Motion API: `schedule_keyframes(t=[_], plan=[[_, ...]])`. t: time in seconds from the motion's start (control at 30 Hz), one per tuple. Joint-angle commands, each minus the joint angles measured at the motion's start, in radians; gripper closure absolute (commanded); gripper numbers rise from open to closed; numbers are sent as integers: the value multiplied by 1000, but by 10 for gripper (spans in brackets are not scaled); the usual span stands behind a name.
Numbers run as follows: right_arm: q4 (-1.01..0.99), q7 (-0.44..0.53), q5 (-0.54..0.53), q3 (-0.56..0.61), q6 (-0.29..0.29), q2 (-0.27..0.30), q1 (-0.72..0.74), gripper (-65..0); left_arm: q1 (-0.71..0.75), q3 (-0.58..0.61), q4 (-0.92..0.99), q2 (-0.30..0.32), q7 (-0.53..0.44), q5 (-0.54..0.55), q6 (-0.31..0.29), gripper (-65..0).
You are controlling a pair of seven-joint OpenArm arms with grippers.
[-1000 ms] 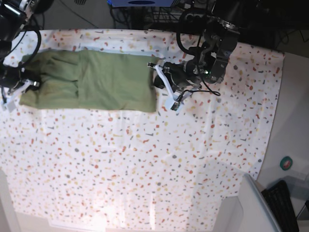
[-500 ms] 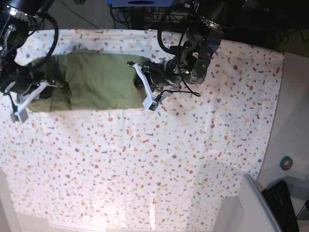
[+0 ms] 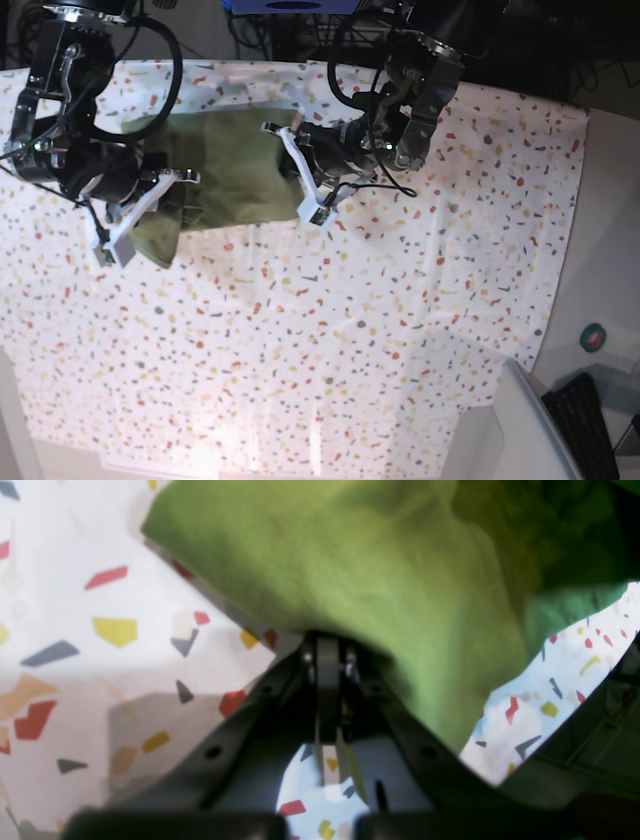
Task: Layout the t-shirt on the table in an organized manner, then fold the t-shirt properly
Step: 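Fold the shirt over again, bringing both grippers together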
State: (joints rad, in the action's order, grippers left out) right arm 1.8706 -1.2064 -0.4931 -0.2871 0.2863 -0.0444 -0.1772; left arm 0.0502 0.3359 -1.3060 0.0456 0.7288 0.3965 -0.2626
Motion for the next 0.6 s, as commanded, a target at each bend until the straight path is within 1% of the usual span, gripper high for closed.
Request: schedule_keyframes(t=[0.0, 0.1, 0.23, 0.37, 0.4, 0.47, 0.57], plan=[[16, 15, -19, 2, -2, -2, 12, 0, -11, 6, -17, 1, -15, 14, -8, 0], [16, 15, -19, 6, -2, -21, 12, 0, -8, 6, -19, 3, -15, 14, -8, 0], [10, 30, -17, 70, -6, -24, 12, 0, -10, 7, -16, 4, -15, 14, -8, 0], [-36, 129, -17, 156, -126, -15, 0, 0, -11, 7, -19, 4, -15, 14, -7, 0], [-42, 147, -19, 179, -137, -15, -9, 0, -11, 7, -19, 4, -15, 14, -7, 0], [-44, 181, -19, 223, -140, -15, -28, 0, -11, 6, -19, 4, -15, 14, -7, 0], [-78, 224, -17, 256, -143, -4, -31, 0, -11, 2, -19, 4, -15, 14, -7, 0]])
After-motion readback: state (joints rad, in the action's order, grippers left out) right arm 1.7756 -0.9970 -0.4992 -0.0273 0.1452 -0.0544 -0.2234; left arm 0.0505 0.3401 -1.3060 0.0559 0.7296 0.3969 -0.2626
